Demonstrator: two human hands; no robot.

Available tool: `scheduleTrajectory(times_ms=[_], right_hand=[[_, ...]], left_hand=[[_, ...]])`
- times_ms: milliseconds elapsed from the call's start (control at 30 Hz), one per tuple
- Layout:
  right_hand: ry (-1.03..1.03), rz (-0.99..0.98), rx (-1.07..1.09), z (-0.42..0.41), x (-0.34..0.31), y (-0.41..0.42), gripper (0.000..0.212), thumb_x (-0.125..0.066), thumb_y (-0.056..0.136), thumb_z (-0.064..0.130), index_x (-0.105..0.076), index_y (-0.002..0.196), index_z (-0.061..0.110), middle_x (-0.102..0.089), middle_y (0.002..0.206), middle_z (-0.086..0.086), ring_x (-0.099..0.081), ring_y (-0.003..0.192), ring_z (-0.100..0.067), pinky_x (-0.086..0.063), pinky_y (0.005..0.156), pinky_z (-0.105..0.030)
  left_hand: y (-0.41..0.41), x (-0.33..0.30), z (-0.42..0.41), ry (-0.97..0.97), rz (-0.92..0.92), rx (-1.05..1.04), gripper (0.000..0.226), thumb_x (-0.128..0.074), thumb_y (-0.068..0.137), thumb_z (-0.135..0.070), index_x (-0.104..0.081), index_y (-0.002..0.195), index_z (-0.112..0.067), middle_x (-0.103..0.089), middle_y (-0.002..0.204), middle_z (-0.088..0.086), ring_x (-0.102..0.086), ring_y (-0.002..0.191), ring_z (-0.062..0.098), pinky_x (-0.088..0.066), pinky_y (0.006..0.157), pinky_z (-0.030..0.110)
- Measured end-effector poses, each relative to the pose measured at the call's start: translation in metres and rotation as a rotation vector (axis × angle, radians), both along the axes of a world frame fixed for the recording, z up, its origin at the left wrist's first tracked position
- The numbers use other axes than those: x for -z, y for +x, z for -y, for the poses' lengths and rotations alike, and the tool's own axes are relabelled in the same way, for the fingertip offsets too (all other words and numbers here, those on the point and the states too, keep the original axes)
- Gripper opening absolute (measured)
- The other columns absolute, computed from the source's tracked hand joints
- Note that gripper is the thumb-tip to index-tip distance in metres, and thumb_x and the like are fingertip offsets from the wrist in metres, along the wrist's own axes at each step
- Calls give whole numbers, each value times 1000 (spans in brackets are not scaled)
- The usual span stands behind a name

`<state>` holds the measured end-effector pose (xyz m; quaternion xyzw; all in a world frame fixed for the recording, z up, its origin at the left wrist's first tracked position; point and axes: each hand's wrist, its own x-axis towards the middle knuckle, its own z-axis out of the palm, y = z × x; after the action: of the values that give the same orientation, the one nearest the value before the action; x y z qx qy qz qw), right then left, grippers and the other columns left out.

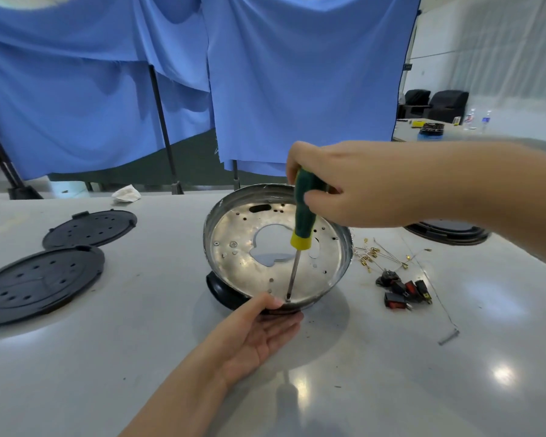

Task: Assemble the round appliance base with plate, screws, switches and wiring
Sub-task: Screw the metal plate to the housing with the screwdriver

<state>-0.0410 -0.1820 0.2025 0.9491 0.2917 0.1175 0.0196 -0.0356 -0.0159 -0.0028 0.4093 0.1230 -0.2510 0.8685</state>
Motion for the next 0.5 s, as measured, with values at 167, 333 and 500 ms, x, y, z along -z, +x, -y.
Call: scheduleTrajectory(times_ms=[167,333,500], right_hand=[[-207,413,37,-2,1,1,65,-15,79,75,-42,72,16,-46,57,0,-41,45,-16,-22,44,-27],[38,157,-156,-5,9,-1,25,-28,97,37,-39,114,22,-48,103,-1,-49,71,-15,-38,62,-31],[-293,490,-7,-7,2,-8,61,-10,82,69,-34,72,14,-38,53,0,-31,40,-18,-18,44,-27]], left_hand=[[0,-1,1,-8,-2,-16,67,-72,64,1,-53,127,14,-63,122,28,-66,110,35,-57,86,42],[-1,-2,1,-17,19,-15,65,-73,63,-1,-57,124,13,-65,120,26,-68,107,33,-58,85,39],[-2,-2,3,30,54,-7,46,-74,62,-3,-64,106,7,-66,120,24,-69,104,28,-58,84,35]])
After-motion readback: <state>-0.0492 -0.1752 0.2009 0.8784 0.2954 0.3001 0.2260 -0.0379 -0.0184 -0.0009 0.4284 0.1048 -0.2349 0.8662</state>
